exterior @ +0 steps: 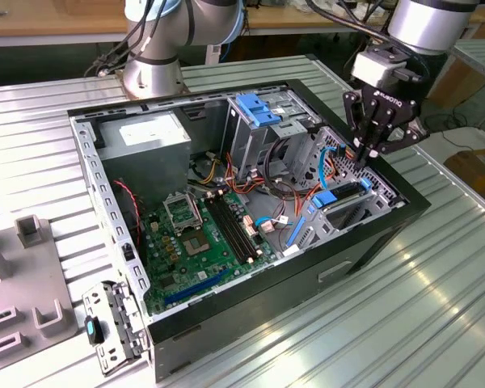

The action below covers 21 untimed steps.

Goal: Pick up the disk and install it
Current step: 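Insert the first disk wire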

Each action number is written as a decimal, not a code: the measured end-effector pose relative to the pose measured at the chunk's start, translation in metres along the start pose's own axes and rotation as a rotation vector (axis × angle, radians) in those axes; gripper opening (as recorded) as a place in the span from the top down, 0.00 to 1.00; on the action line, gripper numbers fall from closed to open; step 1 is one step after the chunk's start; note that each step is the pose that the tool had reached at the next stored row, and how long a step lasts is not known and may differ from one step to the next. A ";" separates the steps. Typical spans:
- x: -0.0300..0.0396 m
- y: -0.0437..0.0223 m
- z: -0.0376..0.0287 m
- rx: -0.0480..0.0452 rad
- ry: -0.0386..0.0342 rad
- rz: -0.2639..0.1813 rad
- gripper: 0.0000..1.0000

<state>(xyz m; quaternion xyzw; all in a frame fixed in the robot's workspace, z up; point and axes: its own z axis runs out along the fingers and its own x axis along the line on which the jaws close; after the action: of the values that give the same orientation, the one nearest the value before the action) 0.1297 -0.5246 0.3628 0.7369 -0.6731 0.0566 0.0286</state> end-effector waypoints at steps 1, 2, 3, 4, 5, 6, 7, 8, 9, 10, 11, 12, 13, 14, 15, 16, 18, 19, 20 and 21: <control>0.0028 0.0022 0.0009 -0.0001 0.0000 0.000 0.83; 0.0029 0.0045 0.0011 0.0000 0.0000 0.000 0.83; 0.0029 0.0070 0.0011 -0.0001 0.0002 0.000 0.83; 0.0027 0.0098 0.0013 0.0005 0.0001 0.001 0.83; 0.0024 0.0129 0.0021 0.0035 0.0001 0.002 0.83; 0.0021 0.0143 0.0028 0.0084 0.0002 0.007 0.83; 0.0021 0.0144 0.0031 0.0100 -0.0004 0.011 0.83; 0.0020 0.0148 0.0033 0.0107 -0.0018 0.013 0.83; 0.0019 0.0154 0.0037 0.0121 -0.0070 0.016 0.83; 0.0019 0.0159 0.0038 0.0136 -0.0122 0.017 0.83; 0.0018 0.0162 0.0039 0.0165 -0.0160 0.018 0.83; 0.0019 0.0167 0.0041 0.0251 -0.0193 0.019 0.83; 0.0021 0.0176 0.0041 0.0707 -0.0171 0.024 0.83; 0.0021 0.0226 0.0040 0.1255 -0.0155 0.030 0.83; 0.0025 0.0252 0.0042 0.1254 -0.0156 0.032 0.83; 0.0036 0.0256 0.0047 0.1245 -0.0150 0.040 0.83; 0.0090 0.0285 0.0061 0.1212 -0.0181 0.073 0.83; 0.0094 0.0327 0.0061 0.1231 -0.0547 0.077 0.83; 0.0129 0.0333 0.0065 0.1237 -0.0668 0.078 0.83; 0.0164 0.0340 0.0069 0.1237 -0.0671 0.078 0.83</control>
<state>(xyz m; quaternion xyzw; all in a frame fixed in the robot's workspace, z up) 0.0976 -0.5447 0.3568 0.7119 -0.6971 0.0744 -0.0418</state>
